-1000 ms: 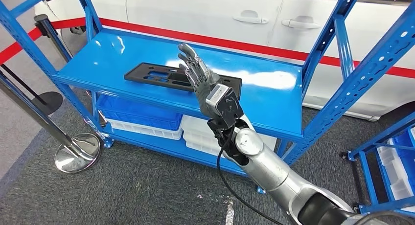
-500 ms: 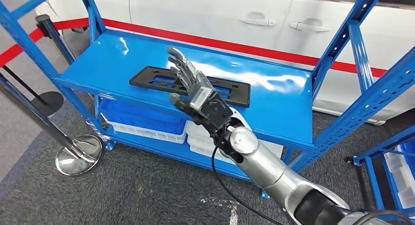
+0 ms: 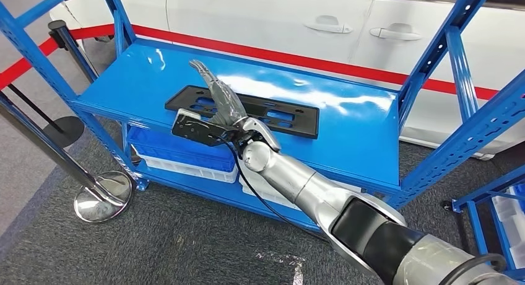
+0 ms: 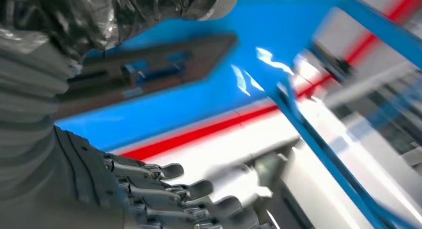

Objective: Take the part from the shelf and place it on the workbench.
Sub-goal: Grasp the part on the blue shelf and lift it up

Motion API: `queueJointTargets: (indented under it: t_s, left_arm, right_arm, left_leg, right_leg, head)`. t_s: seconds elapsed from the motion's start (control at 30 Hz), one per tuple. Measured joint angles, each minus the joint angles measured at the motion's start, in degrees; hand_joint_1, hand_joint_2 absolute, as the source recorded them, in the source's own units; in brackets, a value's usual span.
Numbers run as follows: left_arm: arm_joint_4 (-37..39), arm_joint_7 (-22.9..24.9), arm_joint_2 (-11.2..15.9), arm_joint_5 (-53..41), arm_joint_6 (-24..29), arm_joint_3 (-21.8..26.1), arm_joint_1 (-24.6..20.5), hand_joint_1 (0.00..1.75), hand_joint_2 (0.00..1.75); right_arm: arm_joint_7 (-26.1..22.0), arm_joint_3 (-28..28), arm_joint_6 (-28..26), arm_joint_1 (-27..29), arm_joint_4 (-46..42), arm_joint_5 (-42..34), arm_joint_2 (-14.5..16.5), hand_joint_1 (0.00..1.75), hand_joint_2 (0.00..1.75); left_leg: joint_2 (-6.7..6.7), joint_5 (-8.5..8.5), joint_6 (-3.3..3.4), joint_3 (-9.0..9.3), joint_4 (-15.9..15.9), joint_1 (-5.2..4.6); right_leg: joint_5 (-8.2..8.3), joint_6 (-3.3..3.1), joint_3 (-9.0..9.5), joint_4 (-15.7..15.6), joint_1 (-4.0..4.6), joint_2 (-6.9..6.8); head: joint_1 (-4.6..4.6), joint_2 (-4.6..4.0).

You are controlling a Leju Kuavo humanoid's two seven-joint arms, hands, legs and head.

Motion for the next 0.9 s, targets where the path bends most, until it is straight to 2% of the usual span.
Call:
queueJointTargets:
  t_s: [0.07,0.1,0.13,0.2,0.23,0.27,0.3,0.33,0.37,0.43,0.47,0.57,0.6,0.67,0.73,0.77,0.8,0.83,0.9]
  left_arm:
    - [0.0,0.2,-0.2,-0.1,0.0,-0.2,0.0,0.0,0.0]
    - [0.0,0.3,-0.3,-0.2,-0.1,-0.4,-0.2,0.0,0.0]
    - [0.0,0.4,-0.4,-0.3,-0.1,-0.5,-0.4,0.0,0.0]
    - [0.0,0.6,-0.5,-0.4,-0.1,-0.8,-0.7,0.0,0.0]
    - [0.0,0.7,-0.5,-0.5,-0.2,-0.9,-0.8,0.0,0.0]
    - [0.0,0.7,-0.5,-0.6,-0.2,-1.0,-0.9,0.0,0.0]
    - [0.0,0.7,-0.5,-0.6,-0.2,-1.0,-0.9,0.0,0.0]
    - [0.0,0.8,-0.6,-0.7,-0.2,-1.0,-0.9,0.0,0.0]
    - [0.0,0.8,-0.6,-0.8,-0.2,-1.0,-0.9,0.0,0.0]
    - [0.0,1.0,-0.7,-0.9,-0.2,-1.1,-1.1,0.0,0.0]
    - [0.0,1.1,-0.6,-1.0,-0.2,-1.1,-1.2,0.0,0.0]
    - [0.0,1.5,-0.6,-1.2,-0.4,-1.2,-1.5,0.0,0.0]
    - [0.0,1.6,-0.6,-1.3,-0.5,-1.3,-1.5,0.0,0.0]
    - [0.0,1.7,-0.6,-1.5,-0.6,-1.3,-1.6,0.0,0.0]
    - [0.0,1.7,-0.6,-1.7,-0.6,-1.3,-1.7,0.0,0.0]
    - [0.0,1.8,-0.6,-1.7,-0.6,-1.4,-1.7,0.0,0.0]
    - [0.0,1.8,-0.6,-1.8,-0.6,-1.5,-1.7,0.0,0.0]
    - [0.0,1.8,-0.6,-1.8,-0.6,-1.6,-1.7,0.0,0.0]
    - [0.0,1.8,-0.6,-2.1,-0.5,-2.0,-1.8,0.0,0.0]
  right_arm:
    - [0.4,0.4,0.5,-0.6,3.4,0.4,0.7,0.0,1.75]
    - [0.5,0.6,0.7,-1.0,4.9,0.6,1.0,0.0,1.75]
    - [0.5,0.8,0.8,-1.4,6.6,0.9,1.2,0.0,1.75]
    - [0.6,1.1,1.3,-2.0,9.7,1.1,1.6,0.0,1.75]
    - [0.7,1.3,1.9,-2.1,11.2,1.0,1.7,0.0,1.75]
    - [0.7,1.5,2.6,-2.1,12.6,0.8,1.9,0.0,1.75]
    - [0.6,1.7,3.3,-2.0,13.7,0.6,1.9,0.0,1.75]
    - [0.5,1.8,3.9,-2.0,14.9,0.3,2.1,0.0,1.75]
    - [0.4,1.9,4.3,-2.1,15.8,0.1,2.2,0.0,1.75]
    - [0.2,2.0,4.8,-2.6,17.2,-0.1,2.6,0.0,1.75]
    - [0.2,2.1,4.9,-2.8,18.0,0.0,2.8,0.0,1.75]
    - [1.1,2.5,4.7,-3.0,20.2,1.2,3.3,0.0,1.75]
    - [1.6,2.6,4.4,-3.2,20.8,1.9,3.4,0.0,1.75]
    - [2.4,3.0,3.8,-3.7,22.0,3.0,4.0,0.0,1.75]
    - [2.9,3.5,3.5,-4.1,23.3,3.7,4.4,0.0,1.75]
    - [3.1,3.7,3.3,-4.2,24.0,3.9,4.5,0.0,1.75]
    - [3.3,3.9,3.2,-4.2,24.6,4.2,4.5,0.0,1.75]
    - [3.6,4.0,2.8,-4.3,25.2,4.7,4.6,0.0,1.75]
    - [4.6,4.4,1.5,-4.7,26.1,6.2,4.9,0.0,1.75]
  left_leg:
    - [-0.02,0.68,0.66,0.34,-0.2,0.29]
    - [-0.01,0.8,0.94,0.48,-0.4,0.44]
    - [-0.01,0.88,1.2,0.61,-0.6,0.59]
    - [-0.03,0.8,1.5,0.66,-0.5,0.58]
    - [-0.04,0.72,1.59,0.67,-0.5,0.58]
    - [-0.07,0.61,1.64,0.7,-0.4,0.58]
    - [-0.11,0.47,1.64,0.72,-0.2,0.59]
    - [-0.15,0.3,1.54,0.75,0.0,0.61]
    - [-0.18,0.07,1.34,0.76,0.2,0.62]
    - [-0.19,-0.37,0.76,0.62,0.8,0.43]
    - [-0.17,-0.49,0.49,0.56,0.9,0.32]
    - [-0.1,-0.62,-0.25,0.58,0.9,0.4]
    - [-0.05,-1.16,-0.52,0.31,1.5,0.49]
    - [0.07,-3.75,-1.03,-1.79,6.1,0.6]
    - [0.1,-6.82,-1.3,-5.4,13.5,0.62]
    - [0.09,-7.39,-1.29,-6.74,16.1,0.6]
    - [0.09,-6.96,-1.17,-7.18,16.7,0.56]
    - [0.09,-5.55,-0.9,-6.47,15.0,0.5]
    - [0.09,-1.93,0.06,-2.65,7.3,0.17]
  right_leg:
    - [-0.58,0.59,-0.14,0.4,0.03,0.05]
    - [-1.48,0.84,-0.74,1.8,0.0,0.1]
    - [-2.94,1.08,-1.98,4.3,-0.06,0.16]
    - [-6.34,1.38,-5.78,12.1,-0.2,0.22]
    - [-7.26,1.47,-7.59,15.4,-0.26,0.22]
    - [-7.17,1.51,-8.63,17.0,-0.32,0.21]
    - [-6.05,1.5,-8.67,16.4,-0.39,0.2]
    - [-4.09,1.43,-7.65,13.6,-0.46,0.19]
    - [-1.96,1.3,-5.97,9.6,-0.51,0.18]
    - [0.44,1.03,-2.95,3.0,-0.38,0.2]
    - [0.63,0.89,-2.28,1.7,-0.29,0.25]
    - [0.6,0.25,-2.03,1.4,-0.16,0.38]
    - [0.67,-0.09,-1.94,1.3,-0.24,0.39]
    - [0.78,-0.69,-1.79,1.0,-0.44,0.4]
    - [0.74,-1.01,-1.77,1.0,-0.27,0.43]
    - [0.7,-1.07,-1.75,1.0,-0.14,0.43]
    - [0.65,-1.13,-1.73,1.1,0.0,0.44]
    - [0.61,-1.18,-1.67,1.1,0.14,0.47]
    - [0.54,-1.17,-1.5,1.1,0.35,0.58]
  head:
    - [0.04,-0.01]
    - [0.1,0.0]
    - [0.16,-0.01]
    - [0.27,0.0]
    - [0.28,0.0]
    - [0.28,0.0]
    - [0.28,0.0]
    - [0.28,0.0]
    - [0.29,0.0]
    - [0.28,0.0]
    - [0.26,0.0]
    - [0.26,0.0]
    - [0.22,0.0]
    - [0.08,0.0]
    - [-0.01,0.0]
    - [-0.01,0.0]
    - [-0.01,0.0]
    - [-0.01,0.0]
    - [0.02,0.0]
